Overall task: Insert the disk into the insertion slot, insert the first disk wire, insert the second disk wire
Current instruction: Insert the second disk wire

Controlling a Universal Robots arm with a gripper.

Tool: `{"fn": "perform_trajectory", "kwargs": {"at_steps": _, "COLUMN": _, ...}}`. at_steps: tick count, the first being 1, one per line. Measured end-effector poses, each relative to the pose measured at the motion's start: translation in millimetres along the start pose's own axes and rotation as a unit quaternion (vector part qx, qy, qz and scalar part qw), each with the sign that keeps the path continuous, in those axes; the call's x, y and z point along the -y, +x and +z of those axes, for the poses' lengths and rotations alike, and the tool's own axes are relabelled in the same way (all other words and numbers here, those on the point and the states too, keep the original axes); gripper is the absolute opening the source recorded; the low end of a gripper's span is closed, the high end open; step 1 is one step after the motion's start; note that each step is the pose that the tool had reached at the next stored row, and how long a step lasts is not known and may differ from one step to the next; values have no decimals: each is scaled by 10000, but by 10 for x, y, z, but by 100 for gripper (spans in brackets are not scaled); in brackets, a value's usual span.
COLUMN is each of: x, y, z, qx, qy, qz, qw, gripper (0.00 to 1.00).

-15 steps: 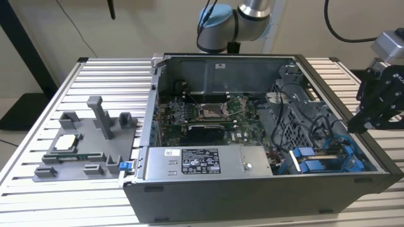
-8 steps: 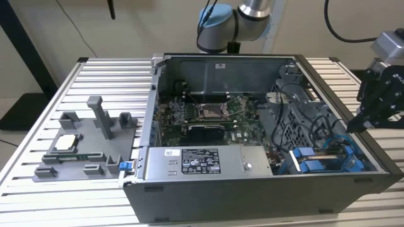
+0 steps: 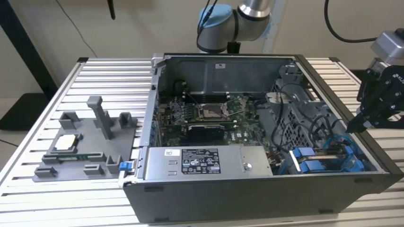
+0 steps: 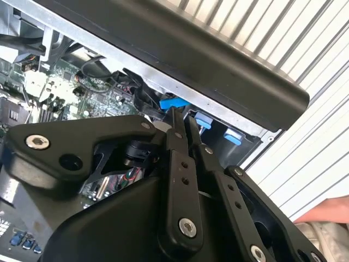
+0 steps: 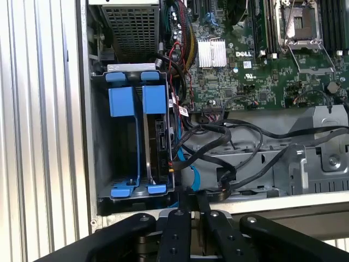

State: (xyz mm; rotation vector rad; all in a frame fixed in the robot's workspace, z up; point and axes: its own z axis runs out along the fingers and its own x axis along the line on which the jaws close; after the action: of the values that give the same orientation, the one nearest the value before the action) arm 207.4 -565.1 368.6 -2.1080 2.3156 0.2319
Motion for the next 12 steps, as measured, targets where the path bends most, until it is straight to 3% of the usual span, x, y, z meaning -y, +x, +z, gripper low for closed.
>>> {"fn": "perform_trajectory", "kwargs": {"at_steps": 7, "x": -12, "y": 0, "z": -6, "qx": 0, "qy": 0, "qz": 1, "qw": 10000, "gripper": 0}}
{"fn": "perform_trajectory", "kwargs": {"at_steps": 12, "x": -83, "y": -16, "z": -55, "qx": 0, "qy": 0, "qz": 0, "qw": 10000, "gripper": 0}}
